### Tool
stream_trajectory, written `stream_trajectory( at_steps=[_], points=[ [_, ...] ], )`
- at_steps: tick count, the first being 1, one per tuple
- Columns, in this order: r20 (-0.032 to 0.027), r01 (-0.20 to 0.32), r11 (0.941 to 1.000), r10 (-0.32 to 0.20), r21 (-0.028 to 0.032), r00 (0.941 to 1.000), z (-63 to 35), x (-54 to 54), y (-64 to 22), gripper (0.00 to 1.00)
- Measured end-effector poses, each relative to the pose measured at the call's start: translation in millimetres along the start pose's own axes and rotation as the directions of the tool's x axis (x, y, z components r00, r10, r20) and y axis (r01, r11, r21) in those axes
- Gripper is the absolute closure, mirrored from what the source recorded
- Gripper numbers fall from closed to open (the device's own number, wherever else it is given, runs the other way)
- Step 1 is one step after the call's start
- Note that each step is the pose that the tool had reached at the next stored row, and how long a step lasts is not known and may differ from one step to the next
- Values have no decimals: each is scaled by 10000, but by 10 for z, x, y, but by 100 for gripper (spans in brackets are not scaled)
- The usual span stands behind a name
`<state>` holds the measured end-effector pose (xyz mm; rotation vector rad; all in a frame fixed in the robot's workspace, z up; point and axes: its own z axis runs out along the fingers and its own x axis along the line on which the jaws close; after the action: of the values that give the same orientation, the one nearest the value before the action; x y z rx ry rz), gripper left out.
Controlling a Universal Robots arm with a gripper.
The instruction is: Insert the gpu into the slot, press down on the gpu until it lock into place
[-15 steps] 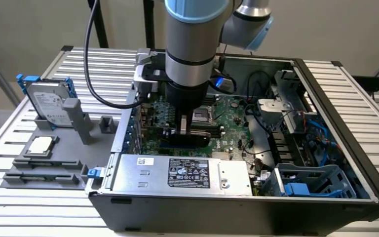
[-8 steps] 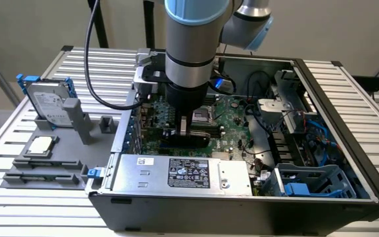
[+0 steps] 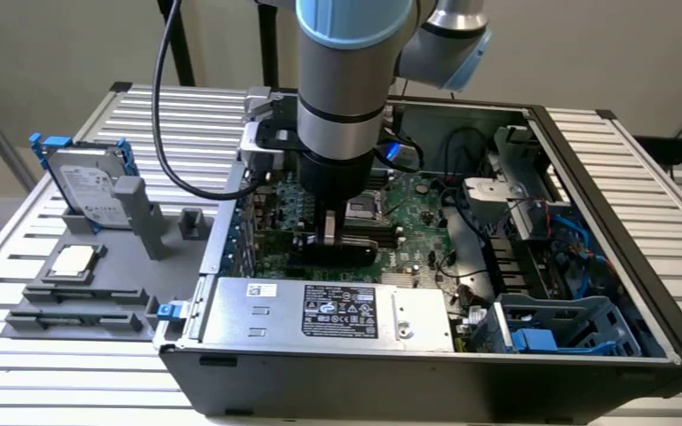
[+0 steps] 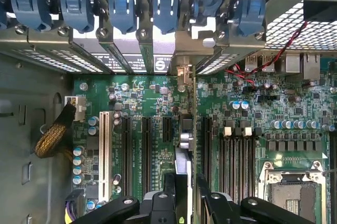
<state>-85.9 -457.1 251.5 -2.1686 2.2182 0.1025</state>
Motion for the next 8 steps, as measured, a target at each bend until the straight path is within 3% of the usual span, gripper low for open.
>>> stream_trajectory(
  at_steps=[4, 5, 8],
  points=[
    [10, 2, 10000, -2, 3, 10000, 4, -1, 0, 73],
    [2, 1, 10000, -1, 0, 10000, -9, -1, 1, 66],
    [5, 2, 10000, -2, -3, 10000, -107, -9, 2, 66]
  ],
)
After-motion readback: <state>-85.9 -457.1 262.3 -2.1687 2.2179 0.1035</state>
